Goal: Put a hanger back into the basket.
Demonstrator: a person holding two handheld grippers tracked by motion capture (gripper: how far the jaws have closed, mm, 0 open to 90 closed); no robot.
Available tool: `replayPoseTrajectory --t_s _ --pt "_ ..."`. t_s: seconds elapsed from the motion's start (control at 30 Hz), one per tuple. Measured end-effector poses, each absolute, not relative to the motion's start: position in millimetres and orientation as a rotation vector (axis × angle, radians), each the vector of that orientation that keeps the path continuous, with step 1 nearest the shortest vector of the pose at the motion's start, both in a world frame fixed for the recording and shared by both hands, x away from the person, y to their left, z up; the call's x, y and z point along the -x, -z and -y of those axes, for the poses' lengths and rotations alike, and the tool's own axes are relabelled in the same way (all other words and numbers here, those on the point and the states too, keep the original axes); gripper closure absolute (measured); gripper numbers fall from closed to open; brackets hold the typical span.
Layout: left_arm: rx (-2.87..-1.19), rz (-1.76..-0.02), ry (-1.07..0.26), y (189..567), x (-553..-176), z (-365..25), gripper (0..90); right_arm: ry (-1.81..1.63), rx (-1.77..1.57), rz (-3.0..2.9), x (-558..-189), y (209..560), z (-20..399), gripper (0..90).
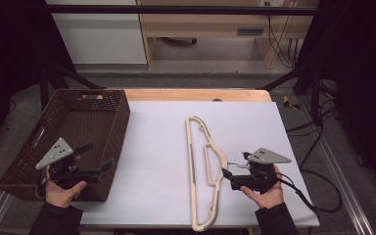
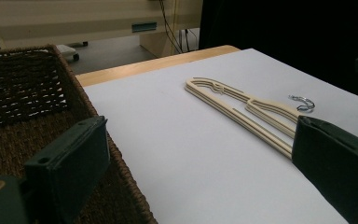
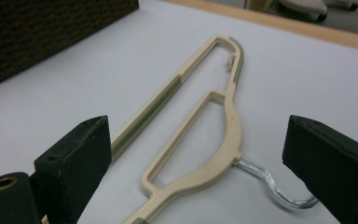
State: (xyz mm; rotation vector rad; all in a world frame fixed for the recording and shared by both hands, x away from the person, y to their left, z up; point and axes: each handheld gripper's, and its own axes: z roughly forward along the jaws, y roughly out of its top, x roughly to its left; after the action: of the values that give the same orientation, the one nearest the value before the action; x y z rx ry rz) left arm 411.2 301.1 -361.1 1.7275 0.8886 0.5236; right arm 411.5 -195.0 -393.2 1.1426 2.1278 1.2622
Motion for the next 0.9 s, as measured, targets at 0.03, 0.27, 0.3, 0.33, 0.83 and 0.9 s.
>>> replayPoseTrajectory --t_s 0.03,0.27,0.3,0.33,0.83,0.9 --pt "-1.728 -0.889 -0.524 361 -411 -301 3.8 -1.262 -1.143 -2.128 -411 393 195 8.5" --pt "-1.735 -0.886 -0.525 361 -411 -300 4.0 -1.118 -1.243 -2.225 -424 427 173 12.9" --pt "-1.735 -0.886 -0.525 361 -411 -300 4.0 -1.118 -1.243 -2.225 -424 427 173 12.9" --pt "-1.738 -0.884 -0.523 362 -411 -299 4.0 -1.101 -1.267 -2.23 -427 434 171 14.1" --pt "-1.75 -0.876 -0.522 362 -410 -295 4.1 -0.978 -1.364 -2.375 -417 464 152 35.9" --pt "-1.751 -0.875 -0.522 362 -410 -295 4.2 -0.964 -1.367 -2.413 -416 467 151 41.3"
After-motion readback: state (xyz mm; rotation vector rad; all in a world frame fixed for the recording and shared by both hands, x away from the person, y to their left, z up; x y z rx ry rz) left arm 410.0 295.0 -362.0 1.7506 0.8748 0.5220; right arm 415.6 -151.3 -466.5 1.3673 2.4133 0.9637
